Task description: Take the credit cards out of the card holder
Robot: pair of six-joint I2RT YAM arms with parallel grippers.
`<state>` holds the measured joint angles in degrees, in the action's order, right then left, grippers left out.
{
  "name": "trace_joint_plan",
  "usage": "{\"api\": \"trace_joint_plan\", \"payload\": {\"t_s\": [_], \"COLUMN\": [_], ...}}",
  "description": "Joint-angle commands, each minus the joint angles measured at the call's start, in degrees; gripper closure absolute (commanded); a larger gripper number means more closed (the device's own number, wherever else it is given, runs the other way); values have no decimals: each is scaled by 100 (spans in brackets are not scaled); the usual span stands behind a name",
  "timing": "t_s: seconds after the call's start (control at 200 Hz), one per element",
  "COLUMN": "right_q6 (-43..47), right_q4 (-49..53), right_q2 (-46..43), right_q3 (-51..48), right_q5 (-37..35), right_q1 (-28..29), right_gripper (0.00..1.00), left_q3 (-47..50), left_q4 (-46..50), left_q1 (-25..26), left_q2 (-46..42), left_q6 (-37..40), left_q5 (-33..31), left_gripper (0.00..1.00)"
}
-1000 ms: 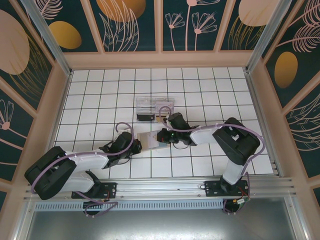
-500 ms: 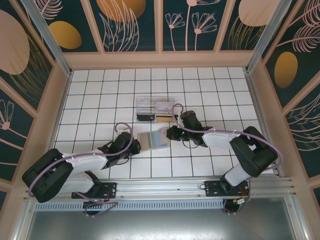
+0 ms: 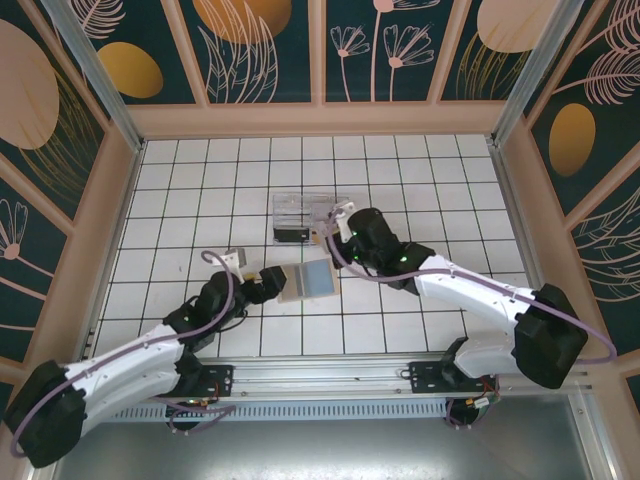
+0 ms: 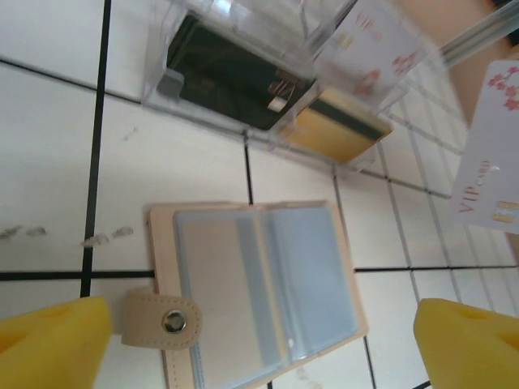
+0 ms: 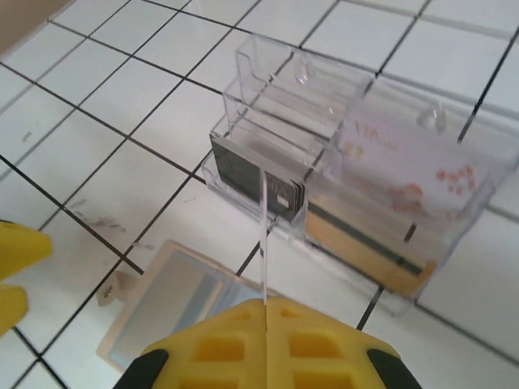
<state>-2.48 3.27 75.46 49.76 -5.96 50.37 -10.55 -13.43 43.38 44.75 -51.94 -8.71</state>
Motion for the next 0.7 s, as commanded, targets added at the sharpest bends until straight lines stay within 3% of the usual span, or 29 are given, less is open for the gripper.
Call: {"api": "trace_joint_plan", "payload": {"t_s": [0.0,0.22,0.48,0.696], "right_q6": [1937,4218,5696,6076], "right_q4": [233,-67,22,728], "right_q2": [395,1163,1333,1589], "right_q3": [346,804,1087,1620], "right_q5": [-1293,-2392,-1695,-1172], "right_q1": [256,333,295,-56], "right_gripper": [100,100,100,100], "left_q3": [261,651,1003,1055], "left_q4": [98,873,1645,1873], "left_q1": [-41,-44,-41,-40], "left_q2": [-546,-2039,-3759,-4098], "left_q6": [-32,-29,-18,-59], "left_q5": [-452,-599,-707,-635], "left_gripper": [1,1,1,1]}}
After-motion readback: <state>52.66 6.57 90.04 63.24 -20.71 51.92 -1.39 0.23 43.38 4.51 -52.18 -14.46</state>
